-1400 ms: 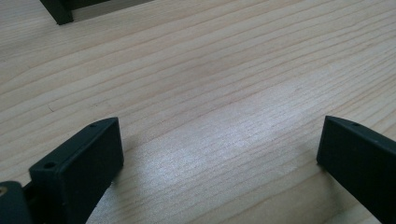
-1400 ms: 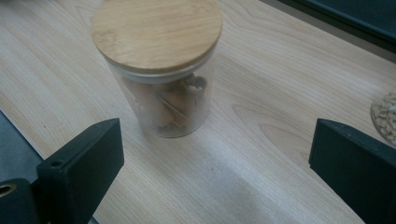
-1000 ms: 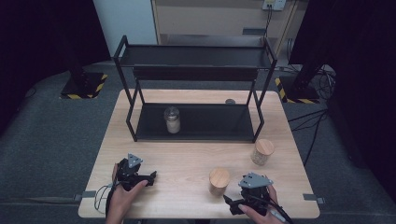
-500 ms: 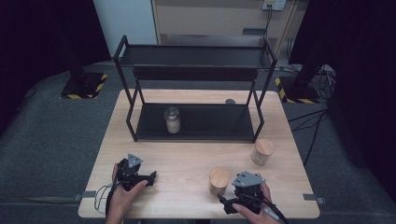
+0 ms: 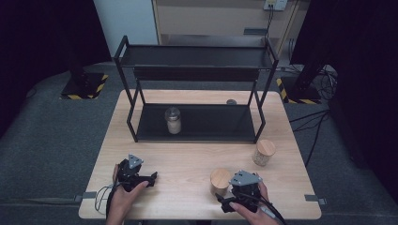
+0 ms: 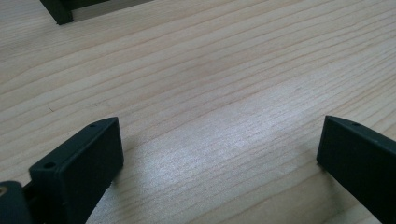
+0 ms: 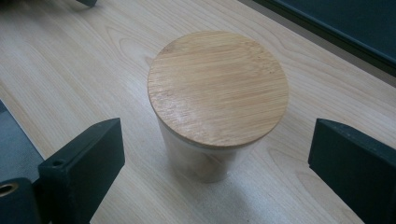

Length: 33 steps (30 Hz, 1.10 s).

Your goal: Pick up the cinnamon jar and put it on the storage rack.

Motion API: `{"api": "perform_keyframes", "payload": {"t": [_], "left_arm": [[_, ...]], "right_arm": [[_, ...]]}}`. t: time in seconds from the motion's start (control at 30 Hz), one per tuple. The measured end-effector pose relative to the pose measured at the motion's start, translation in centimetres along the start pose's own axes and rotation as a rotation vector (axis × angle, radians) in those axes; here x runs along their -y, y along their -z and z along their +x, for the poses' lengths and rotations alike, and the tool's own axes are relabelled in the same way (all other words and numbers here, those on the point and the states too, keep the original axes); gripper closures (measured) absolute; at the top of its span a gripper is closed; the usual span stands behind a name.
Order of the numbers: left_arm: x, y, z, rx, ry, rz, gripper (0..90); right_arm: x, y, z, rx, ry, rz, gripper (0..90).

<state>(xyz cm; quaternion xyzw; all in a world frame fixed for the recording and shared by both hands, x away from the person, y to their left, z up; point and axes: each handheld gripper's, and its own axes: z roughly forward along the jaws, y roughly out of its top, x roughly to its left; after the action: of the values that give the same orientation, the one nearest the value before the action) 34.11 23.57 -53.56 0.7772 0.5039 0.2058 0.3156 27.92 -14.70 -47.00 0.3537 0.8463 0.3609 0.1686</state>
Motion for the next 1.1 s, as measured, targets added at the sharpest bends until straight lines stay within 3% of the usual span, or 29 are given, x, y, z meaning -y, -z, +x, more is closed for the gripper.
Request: {"api": "perform_keyframes", "payload": {"t": [0.8,1.1], "left_arm": [[0.0,0.0,0.0,0.0,0.0,0.0,0.0],[0.0,0.0,0.0,0.0,0.0,0.0,0.0]], "right_arm": [[-0.6,-3.0,0.0,-0.011,-0.031,0.019,6.0],[-0.3,-4.0,-0.2,0.007,-0.039,0.034,12.4]]}}
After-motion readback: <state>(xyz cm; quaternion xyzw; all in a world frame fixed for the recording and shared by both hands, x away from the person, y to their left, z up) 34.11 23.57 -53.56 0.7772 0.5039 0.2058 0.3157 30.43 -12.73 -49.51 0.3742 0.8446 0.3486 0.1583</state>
